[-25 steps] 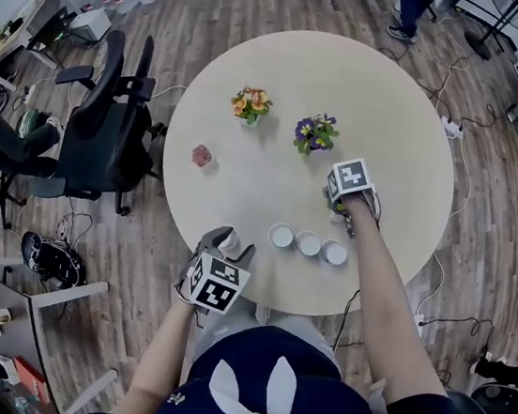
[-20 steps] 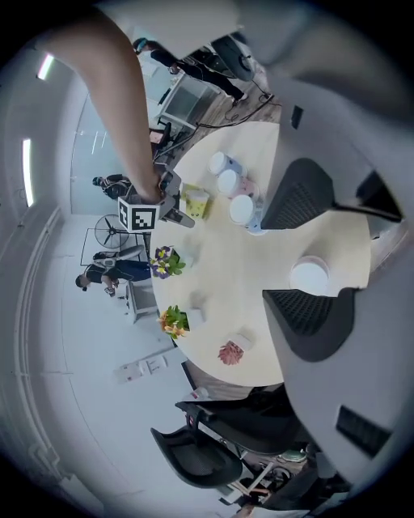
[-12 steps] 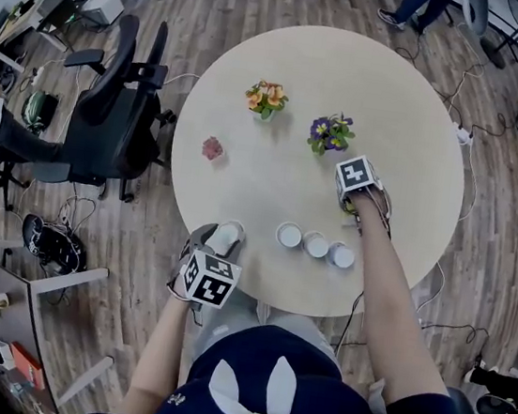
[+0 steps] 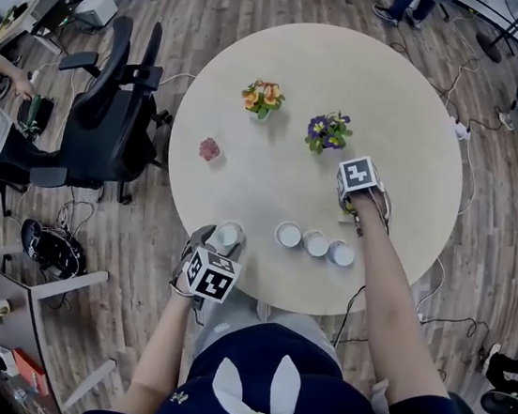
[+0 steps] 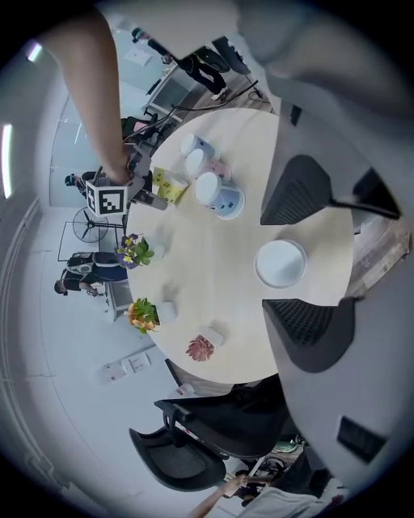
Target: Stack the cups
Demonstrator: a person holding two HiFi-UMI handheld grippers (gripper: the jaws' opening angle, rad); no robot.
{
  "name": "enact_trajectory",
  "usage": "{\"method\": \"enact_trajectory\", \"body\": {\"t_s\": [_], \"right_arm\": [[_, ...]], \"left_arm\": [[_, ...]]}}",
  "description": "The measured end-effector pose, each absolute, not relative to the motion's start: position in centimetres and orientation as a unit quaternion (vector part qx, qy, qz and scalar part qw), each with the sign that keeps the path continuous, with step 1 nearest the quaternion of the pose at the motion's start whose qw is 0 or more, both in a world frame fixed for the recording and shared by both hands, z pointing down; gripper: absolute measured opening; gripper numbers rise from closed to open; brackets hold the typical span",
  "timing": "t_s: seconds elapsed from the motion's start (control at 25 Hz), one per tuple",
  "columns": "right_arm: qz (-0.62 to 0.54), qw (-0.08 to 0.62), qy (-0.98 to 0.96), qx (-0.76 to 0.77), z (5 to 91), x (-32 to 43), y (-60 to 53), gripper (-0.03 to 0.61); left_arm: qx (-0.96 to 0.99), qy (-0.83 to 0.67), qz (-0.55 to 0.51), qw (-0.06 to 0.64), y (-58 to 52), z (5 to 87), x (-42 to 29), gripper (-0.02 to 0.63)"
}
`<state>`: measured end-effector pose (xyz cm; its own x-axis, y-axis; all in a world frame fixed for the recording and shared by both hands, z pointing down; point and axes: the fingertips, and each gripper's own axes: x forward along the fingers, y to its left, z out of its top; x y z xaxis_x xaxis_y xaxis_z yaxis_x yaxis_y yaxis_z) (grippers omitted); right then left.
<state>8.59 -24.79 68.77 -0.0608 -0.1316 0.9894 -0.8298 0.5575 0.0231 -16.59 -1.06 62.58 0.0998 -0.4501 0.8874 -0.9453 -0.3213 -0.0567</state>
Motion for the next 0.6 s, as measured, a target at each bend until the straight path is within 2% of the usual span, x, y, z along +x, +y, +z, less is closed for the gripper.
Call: {"method": "enact_trajectory", "body": {"t_s": [0.24, 0.28, 0.32, 0.36, 0.52, 0.6], "right_arm": [[0.295, 0.544, -0.689, 0.377, 66.6, 8.3, -25.4, 0.218], [0.287, 0.538, -0.690, 0.390, 66.0, 8.5, -25.7, 0.151], [0.276, 0.530, -0.692, 0.406, 65.3, 8.7, -26.1, 0.036], [0.266, 0.523, -0.694, 0.418, 64.7, 8.9, -26.5, 0.009], [0.259, 0.513, -0.703, 0.419, 64.1, 9.2, -26.5, 0.011], [0.273, 0.507, -0.704, 0.416, 64.3, 9.4, -26.2, 0.042]], "left_arm": [[0.685, -0.502, 0.449, 0.279, -1.1, 63.2, -16.6, 0.282], [0.684, -0.500, 0.453, 0.277, -1.1, 63.4, -16.6, 0.282], [0.683, -0.499, 0.458, 0.274, -1.1, 63.6, -16.7, 0.282], [0.681, -0.497, 0.465, 0.271, -1.0, 63.8, -16.7, 0.282], [0.677, -0.494, 0.477, 0.266, -0.8, 64.4, -16.8, 0.282], [0.678, -0.492, 0.475, 0.270, -0.7, 64.5, -16.7, 0.282]]}}
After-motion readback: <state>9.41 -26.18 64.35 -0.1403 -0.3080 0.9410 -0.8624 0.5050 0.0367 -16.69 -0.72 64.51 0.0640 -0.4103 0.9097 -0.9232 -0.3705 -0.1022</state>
